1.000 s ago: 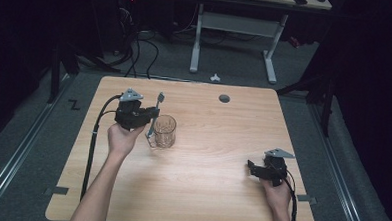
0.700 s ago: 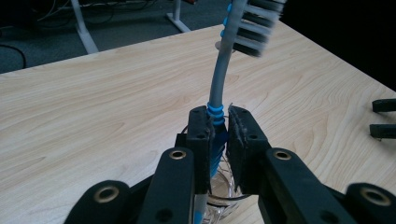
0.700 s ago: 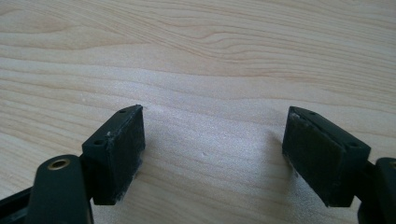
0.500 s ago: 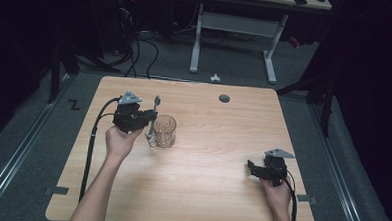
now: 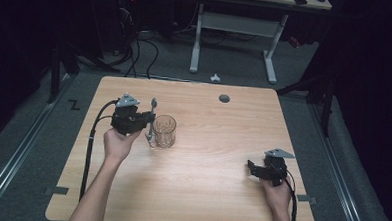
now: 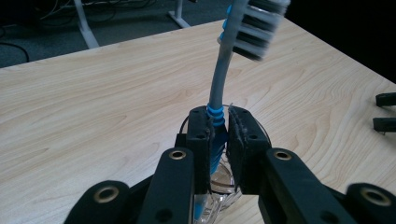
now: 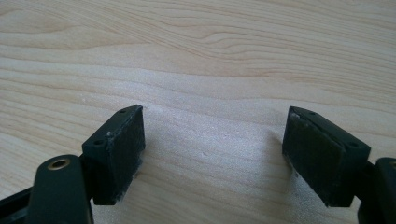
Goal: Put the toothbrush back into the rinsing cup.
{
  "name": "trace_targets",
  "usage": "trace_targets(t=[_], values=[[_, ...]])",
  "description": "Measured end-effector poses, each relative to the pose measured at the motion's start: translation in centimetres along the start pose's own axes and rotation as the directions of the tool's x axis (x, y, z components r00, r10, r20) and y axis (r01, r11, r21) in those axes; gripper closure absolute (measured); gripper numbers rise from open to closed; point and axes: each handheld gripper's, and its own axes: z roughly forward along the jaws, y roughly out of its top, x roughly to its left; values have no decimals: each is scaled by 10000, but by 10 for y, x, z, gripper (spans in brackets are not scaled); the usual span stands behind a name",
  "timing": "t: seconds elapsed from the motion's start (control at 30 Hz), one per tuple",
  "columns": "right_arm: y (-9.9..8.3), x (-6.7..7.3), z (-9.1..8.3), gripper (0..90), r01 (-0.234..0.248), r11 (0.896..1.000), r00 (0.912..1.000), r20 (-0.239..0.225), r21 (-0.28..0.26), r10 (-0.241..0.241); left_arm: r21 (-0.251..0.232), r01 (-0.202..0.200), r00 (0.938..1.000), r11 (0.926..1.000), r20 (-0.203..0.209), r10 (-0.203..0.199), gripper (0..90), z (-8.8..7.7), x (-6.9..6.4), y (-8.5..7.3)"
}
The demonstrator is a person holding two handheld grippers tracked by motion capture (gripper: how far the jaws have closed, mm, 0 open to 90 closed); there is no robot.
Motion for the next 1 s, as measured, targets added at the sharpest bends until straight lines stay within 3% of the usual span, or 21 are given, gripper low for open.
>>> trace_targets(t=[1.0], values=[[0,0,0,214,-5,10000,10000,1,-2,5,361,95,9999,9993,-52,-93,793,3,3,-16]])
